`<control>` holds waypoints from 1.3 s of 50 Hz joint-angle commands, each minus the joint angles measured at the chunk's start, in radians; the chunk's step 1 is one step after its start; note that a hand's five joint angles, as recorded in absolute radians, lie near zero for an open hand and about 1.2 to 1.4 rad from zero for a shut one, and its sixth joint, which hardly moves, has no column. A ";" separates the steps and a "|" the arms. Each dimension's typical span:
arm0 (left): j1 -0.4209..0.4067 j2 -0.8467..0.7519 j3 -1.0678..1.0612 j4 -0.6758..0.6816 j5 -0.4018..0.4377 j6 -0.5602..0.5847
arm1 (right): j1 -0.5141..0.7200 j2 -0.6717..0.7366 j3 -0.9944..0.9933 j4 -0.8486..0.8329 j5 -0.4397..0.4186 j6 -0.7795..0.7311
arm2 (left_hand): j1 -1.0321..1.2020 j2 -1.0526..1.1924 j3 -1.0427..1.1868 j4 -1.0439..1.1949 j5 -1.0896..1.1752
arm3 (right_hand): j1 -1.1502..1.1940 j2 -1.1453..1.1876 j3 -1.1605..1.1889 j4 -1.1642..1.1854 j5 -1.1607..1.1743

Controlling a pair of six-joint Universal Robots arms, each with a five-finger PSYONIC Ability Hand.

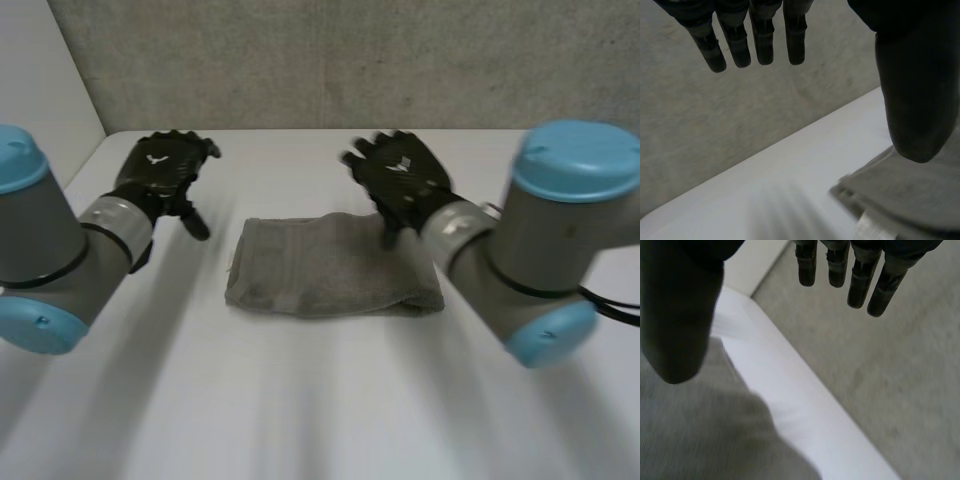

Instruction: Fold the towel.

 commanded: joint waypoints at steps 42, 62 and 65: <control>-0.132 -0.044 -0.001 -0.021 -0.008 -0.047 | -0.290 -0.002 0.444 -0.205 -0.206 0.143 | -0.076 -0.056 -0.058 -0.066 -0.019 | 1.162 1.146 -0.053 -0.076 1.158; -0.124 0.006 -0.009 -0.053 -0.045 -0.062 | -0.190 -0.163 0.139 0.129 -0.298 0.076 | -0.123 -0.103 -0.058 -0.066 -0.066 | 1.162 1.146 -0.053 -0.076 1.158; -0.126 0.009 -0.010 -0.053 -0.045 -0.076 | -0.057 -0.076 0.060 0.134 -0.286 0.076 | -0.123 -0.103 -0.058 -0.066 -0.066 | 1.162 1.146 -0.053 -0.076 1.158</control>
